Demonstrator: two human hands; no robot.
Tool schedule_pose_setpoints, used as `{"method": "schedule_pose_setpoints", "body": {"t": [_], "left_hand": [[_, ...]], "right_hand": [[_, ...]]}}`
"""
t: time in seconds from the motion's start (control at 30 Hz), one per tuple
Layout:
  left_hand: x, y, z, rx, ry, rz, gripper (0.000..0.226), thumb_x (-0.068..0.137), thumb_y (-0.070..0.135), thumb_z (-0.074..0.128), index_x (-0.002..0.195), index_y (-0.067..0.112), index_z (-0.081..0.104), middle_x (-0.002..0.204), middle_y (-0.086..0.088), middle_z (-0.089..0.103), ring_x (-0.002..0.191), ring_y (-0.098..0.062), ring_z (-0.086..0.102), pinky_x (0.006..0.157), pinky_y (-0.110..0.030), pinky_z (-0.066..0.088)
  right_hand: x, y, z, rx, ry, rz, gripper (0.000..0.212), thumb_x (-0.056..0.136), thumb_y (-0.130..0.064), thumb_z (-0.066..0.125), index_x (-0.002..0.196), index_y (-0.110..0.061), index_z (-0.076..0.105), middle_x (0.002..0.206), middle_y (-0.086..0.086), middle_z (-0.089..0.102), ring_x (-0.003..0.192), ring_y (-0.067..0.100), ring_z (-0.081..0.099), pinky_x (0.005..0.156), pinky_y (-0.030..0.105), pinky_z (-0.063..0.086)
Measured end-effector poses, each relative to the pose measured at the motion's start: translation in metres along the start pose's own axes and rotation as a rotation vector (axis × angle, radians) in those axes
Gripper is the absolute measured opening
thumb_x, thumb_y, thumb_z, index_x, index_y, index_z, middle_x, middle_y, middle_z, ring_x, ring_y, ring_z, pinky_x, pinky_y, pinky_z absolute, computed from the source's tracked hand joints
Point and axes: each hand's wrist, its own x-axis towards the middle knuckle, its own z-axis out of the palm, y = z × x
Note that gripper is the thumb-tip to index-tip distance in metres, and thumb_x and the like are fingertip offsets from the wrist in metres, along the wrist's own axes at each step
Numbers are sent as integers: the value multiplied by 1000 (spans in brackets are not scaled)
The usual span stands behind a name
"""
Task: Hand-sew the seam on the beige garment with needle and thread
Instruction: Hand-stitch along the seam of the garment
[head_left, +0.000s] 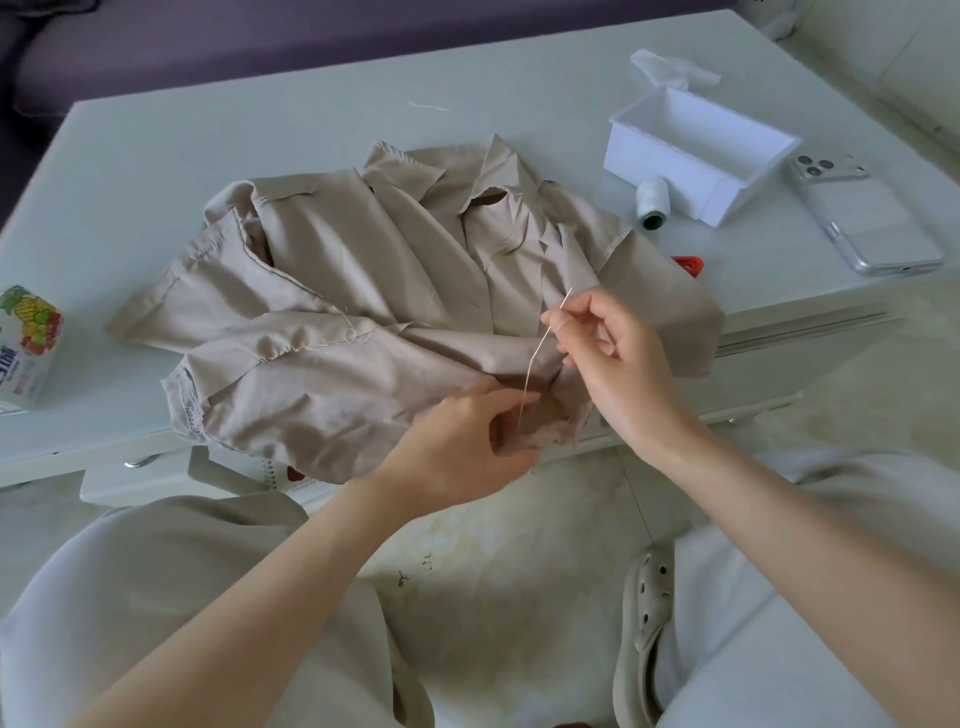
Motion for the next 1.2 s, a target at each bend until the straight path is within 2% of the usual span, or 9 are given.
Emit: {"method": "schedule_pose_setpoints", "body": {"t": [0.13, 0.33, 0.6, 0.73, 0.87, 0.93, 1.03, 1.1, 1.2], "left_hand": [[-2, 15, -7, -518, -116, -53, 23, 87, 23, 67, 109, 22, 65, 109, 4, 54, 92, -7, 55, 79, -11, 43], [-1, 14, -18, -988, -14, 0, 13, 88, 5, 59, 75, 5, 59, 68, 0, 63, 68, -8, 60, 70, -16, 48], [-4, 3, -31, -1175, 65, 191, 23, 78, 42, 70, 70, 20, 68, 59, 2, 54, 57, -12, 52, 65, -22, 48], [-5, 1, -34, -1041, 202, 56, 24, 89, 27, 58, 68, 18, 67, 50, 5, 35, 47, -9, 33, 50, -19, 36], [-5, -7, -23, -624, 180, -159, 28, 95, 22, 55, 69, 15, 63, 43, 12, 34, 42, -5, 29, 46, -19, 26], [-6, -11, -13, -490, 136, -240, 28, 93, 20, 56, 66, 16, 63, 43, 11, 34, 42, -6, 27, 46, -19, 23], [-13, -14, -1, -330, 70, -229, 22, 91, 23, 58, 72, 15, 66, 55, 6, 43, 46, -7, 31, 47, -16, 25], [-18, -16, 4, -234, 41, -234, 14, 90, 28, 59, 82, 18, 66, 70, 9, 56, 49, -3, 40, 50, -15, 30], [-25, -17, 7, 42, -7, -270, 18, 93, 35, 52, 104, 24, 60, 96, 13, 63, 73, -2, 56, 63, -20, 38]], "right_hand": [[0, 3, 2, -23, -39, -15, 12, 90, -25, 55, 79, -20, 55, 80, 0, 65, 76, 17, 60, 78, 37, 49], [8, 16, -4, -176, 66, 14, 13, 97, -4, 41, 85, -8, 46, 72, -5, 62, 71, 8, 60, 70, 17, 45], [5, 27, -6, -374, 15, -64, 19, 92, 5, 37, 81, -11, 41, 67, 3, 54, 71, 26, 57, 62, 15, 39], [5, 21, -6, -214, 17, 6, 15, 98, -5, 41, 85, -11, 45, 63, -7, 53, 71, 20, 61, 68, 24, 44], [0, -1, -9, 434, -161, 228, 16, 99, -7, 41, 87, -8, 51, 55, -8, 48, 63, 12, 59, 84, 31, 51], [-5, -9, -10, 627, -233, 321, 18, 100, -6, 37, 89, -7, 51, 54, -6, 42, 49, 9, 48, 69, 30, 56], [-10, -10, -12, 528, -253, 354, 20, 101, -8, 36, 91, -10, 52, 53, -7, 32, 42, 6, 27, 42, 18, 36], [-9, -3, -12, 377, -261, 341, 21, 102, -11, 35, 90, -11, 53, 54, -7, 27, 42, 5, 21, 38, 16, 21], [-11, 10, -13, 131, -300, 316, 23, 102, -14, 36, 88, -13, 54, 47, -13, 31, 39, 2, 26, 38, 13, 21]]}}
